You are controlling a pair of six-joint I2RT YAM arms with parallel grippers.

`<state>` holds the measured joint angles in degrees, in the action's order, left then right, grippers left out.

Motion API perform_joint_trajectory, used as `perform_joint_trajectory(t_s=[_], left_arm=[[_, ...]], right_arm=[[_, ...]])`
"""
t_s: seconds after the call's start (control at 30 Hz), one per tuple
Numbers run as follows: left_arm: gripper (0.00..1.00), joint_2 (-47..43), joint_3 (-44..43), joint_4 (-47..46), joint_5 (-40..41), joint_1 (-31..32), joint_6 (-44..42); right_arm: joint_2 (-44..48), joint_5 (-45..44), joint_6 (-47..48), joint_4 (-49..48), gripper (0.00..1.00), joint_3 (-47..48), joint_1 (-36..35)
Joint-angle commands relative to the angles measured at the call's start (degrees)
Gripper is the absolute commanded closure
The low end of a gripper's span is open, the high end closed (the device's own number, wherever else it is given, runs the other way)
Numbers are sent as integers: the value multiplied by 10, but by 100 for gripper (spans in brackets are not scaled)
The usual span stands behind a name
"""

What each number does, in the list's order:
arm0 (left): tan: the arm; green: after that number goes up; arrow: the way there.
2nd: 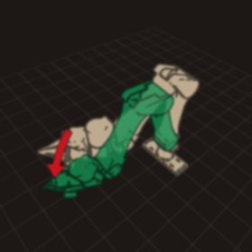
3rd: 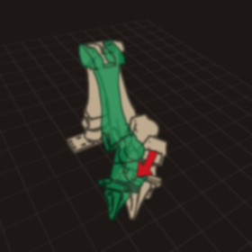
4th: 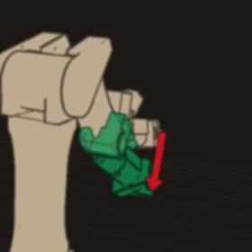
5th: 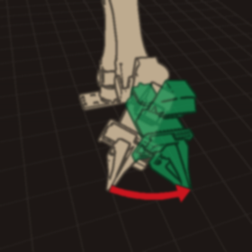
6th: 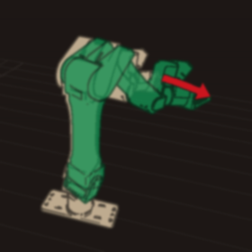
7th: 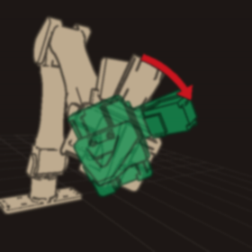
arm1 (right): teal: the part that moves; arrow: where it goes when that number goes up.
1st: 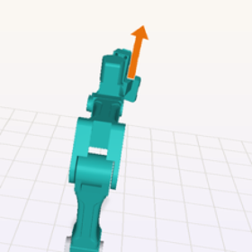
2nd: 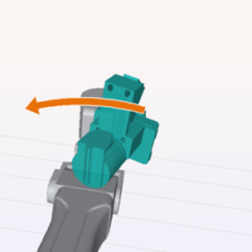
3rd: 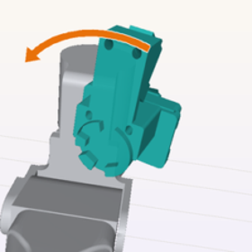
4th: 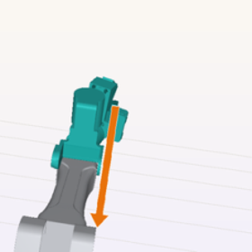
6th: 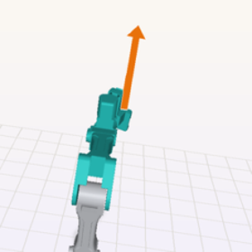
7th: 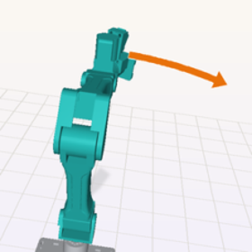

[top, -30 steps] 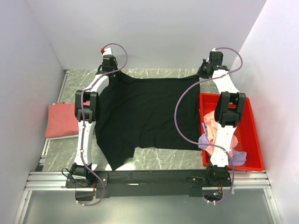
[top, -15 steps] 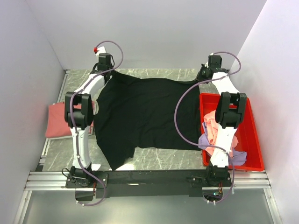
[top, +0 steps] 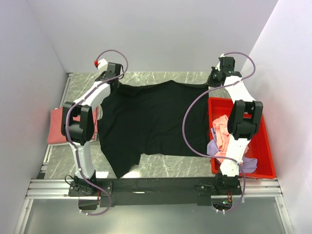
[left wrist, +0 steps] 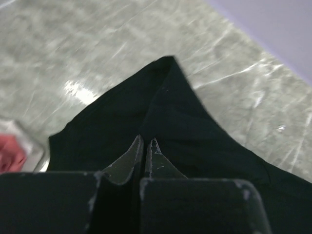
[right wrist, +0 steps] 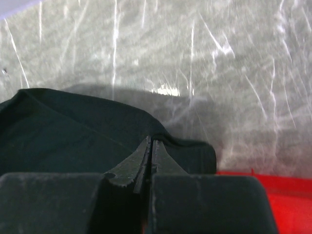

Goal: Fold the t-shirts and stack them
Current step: Fold the tshirt

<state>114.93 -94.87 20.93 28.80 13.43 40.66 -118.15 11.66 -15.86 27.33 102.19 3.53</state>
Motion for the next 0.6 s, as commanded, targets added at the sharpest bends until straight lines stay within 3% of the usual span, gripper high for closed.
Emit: perform_joint_trajectory(t_s=[0.0, 0.13, 0.57], left_arm=[[100, -54, 13, 68, 45, 3, 64], [100, -82, 39, 90, 65, 12, 101], [99, -103, 25, 304, 137, 66, 242]], right_arm=[[42, -7, 25, 14, 100, -9, 1], [47, -15, 30, 21, 100, -12, 1], [47, -38, 49, 38, 100, -8, 1]])
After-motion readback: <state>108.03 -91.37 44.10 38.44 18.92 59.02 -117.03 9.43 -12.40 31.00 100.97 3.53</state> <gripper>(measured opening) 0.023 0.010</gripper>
